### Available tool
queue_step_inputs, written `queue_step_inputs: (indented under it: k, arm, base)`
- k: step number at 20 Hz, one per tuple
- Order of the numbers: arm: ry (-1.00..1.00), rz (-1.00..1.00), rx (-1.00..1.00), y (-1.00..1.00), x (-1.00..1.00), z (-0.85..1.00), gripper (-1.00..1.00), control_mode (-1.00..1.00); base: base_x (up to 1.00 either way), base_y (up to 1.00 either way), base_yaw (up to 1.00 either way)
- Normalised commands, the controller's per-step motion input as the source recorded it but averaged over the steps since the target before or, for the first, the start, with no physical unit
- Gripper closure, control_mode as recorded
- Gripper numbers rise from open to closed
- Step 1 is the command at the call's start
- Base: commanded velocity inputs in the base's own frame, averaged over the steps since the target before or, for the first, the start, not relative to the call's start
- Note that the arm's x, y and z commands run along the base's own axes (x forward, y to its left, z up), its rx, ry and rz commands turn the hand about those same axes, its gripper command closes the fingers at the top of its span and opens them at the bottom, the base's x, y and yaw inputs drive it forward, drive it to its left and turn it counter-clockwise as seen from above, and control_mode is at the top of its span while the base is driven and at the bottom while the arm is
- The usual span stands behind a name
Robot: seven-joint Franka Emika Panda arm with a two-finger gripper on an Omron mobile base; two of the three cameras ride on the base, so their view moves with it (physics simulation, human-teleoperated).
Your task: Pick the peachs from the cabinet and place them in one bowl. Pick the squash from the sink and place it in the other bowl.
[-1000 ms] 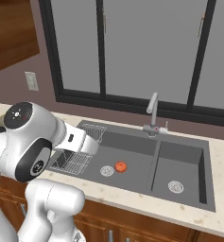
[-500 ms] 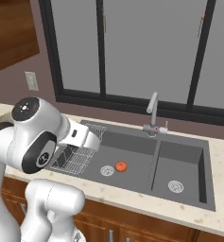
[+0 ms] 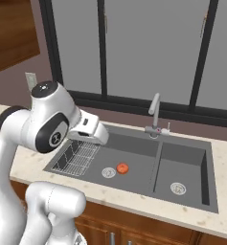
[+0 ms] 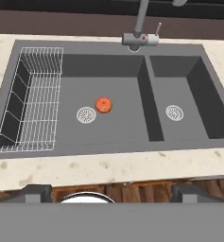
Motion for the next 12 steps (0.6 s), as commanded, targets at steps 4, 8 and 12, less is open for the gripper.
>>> queue_step_inputs:
  k: [4,8,12]
  arm:
    - [0.02,0.13,0.03,-0.07,0.16,-0.44,-1.00,-1.00]
    - [0.01,0.13,0.05,-0.03,0.06,-0.43,-1.00,-1.00]
    - [0.12,0.03,0.00,0.00,0.07,-0.44,-1.00,-1.00]
  base:
    - [0.00,0.00,0.00]
    - [0.00,0.00,0.00]
    - [0.00,0.00,0.00]
